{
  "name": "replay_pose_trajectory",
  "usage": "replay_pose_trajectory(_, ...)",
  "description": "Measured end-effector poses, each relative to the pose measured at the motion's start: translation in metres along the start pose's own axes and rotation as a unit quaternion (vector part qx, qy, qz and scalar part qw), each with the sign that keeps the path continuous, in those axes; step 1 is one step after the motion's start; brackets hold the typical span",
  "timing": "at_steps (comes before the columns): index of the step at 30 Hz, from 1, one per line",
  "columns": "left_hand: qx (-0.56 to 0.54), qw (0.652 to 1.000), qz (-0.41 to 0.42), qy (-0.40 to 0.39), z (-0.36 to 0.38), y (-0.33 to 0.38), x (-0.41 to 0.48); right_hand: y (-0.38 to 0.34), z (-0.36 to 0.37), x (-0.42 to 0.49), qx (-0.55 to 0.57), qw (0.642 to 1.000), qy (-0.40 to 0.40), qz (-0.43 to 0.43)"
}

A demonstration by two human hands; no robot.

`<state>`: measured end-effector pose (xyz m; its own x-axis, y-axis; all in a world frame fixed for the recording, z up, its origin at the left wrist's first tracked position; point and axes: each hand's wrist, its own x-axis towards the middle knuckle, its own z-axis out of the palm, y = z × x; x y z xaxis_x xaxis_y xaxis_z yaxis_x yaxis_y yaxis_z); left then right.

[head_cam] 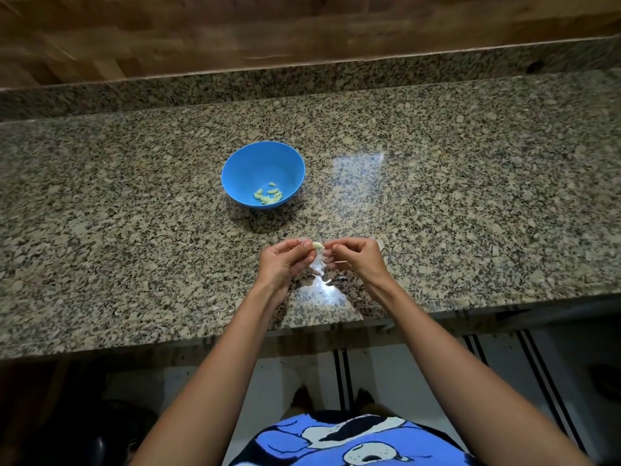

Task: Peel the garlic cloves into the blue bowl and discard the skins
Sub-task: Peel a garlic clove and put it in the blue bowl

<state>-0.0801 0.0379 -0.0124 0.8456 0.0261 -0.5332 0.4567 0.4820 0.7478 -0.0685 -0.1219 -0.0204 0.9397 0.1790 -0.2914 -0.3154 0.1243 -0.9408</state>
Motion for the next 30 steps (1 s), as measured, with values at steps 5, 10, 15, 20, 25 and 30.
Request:
replay_pose_trajectory(5,0.096,0.994,0.044,0.022,0.004,-0.009,0.003,0.005,0.004,-0.002,-0.07,0.997,-0.024,-0.01)
replay_pose_trajectory(10,0.291,0.947,0.133,-0.029,0.006,-0.009,0.002,0.003,-0.002,0.004,-0.167,0.983,-0.057,0.039)
replay_pose_trajectory(15,0.59,0.758,0.263,-0.09,0.001,-0.001,0.003,-0.011,-0.012,0.005,-0.263,0.953,-0.134,0.064)
replay_pose_trajectory(20,0.668,0.701,0.221,-0.118,0.016,0.012,0.005,-0.006,-0.006,0.004,-0.43,0.894,-0.032,-0.123)
replay_pose_trajectory(25,0.516,0.838,0.015,-0.177,0.018,0.028,0.007,-0.007,-0.012,0.011,-0.555,0.77,-0.055,-0.311)
replay_pose_trajectory(30,0.308,0.899,-0.239,-0.201,0.006,0.032,0.024,-0.002,-0.017,0.021,-0.628,0.64,-0.073,-0.436)
